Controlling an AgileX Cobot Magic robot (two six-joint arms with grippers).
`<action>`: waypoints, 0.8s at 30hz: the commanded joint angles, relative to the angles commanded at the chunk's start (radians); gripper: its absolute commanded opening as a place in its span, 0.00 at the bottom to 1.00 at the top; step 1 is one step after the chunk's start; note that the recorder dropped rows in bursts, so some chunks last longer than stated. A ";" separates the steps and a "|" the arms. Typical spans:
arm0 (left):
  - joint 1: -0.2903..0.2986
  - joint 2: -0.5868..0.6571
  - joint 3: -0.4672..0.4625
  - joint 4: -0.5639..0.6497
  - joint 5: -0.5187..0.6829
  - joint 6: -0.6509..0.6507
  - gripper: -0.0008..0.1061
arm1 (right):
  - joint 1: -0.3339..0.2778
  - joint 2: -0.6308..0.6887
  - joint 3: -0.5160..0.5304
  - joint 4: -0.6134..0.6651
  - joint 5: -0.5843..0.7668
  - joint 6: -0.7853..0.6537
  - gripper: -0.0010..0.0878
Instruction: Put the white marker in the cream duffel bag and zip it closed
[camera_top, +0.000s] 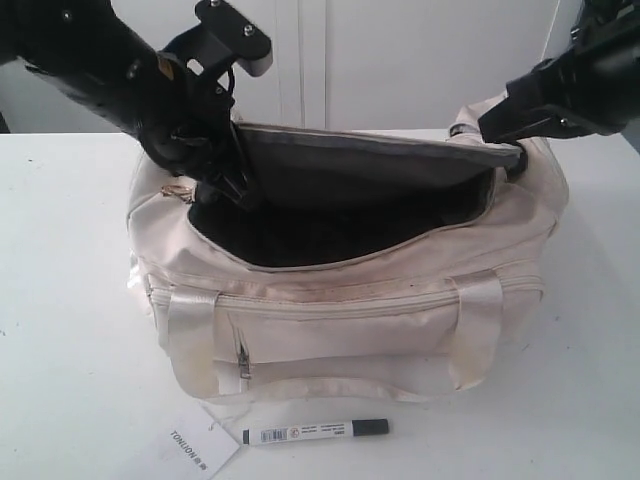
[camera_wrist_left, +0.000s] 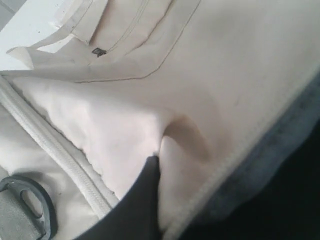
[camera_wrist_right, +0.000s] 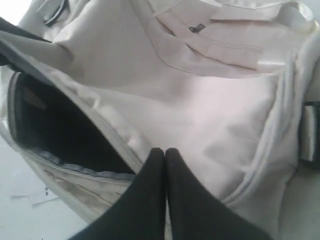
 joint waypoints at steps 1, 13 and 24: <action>0.005 0.000 -0.002 -0.023 0.003 0.015 0.01 | 0.000 0.000 0.000 0.020 0.016 -0.026 0.01; 0.014 0.002 -0.020 -0.088 0.019 0.060 0.01 | 0.129 0.000 0.006 0.093 0.113 -0.257 0.01; 0.014 0.002 -0.020 -0.088 -0.038 0.175 0.01 | 0.283 0.000 0.102 0.096 -0.076 -0.350 0.06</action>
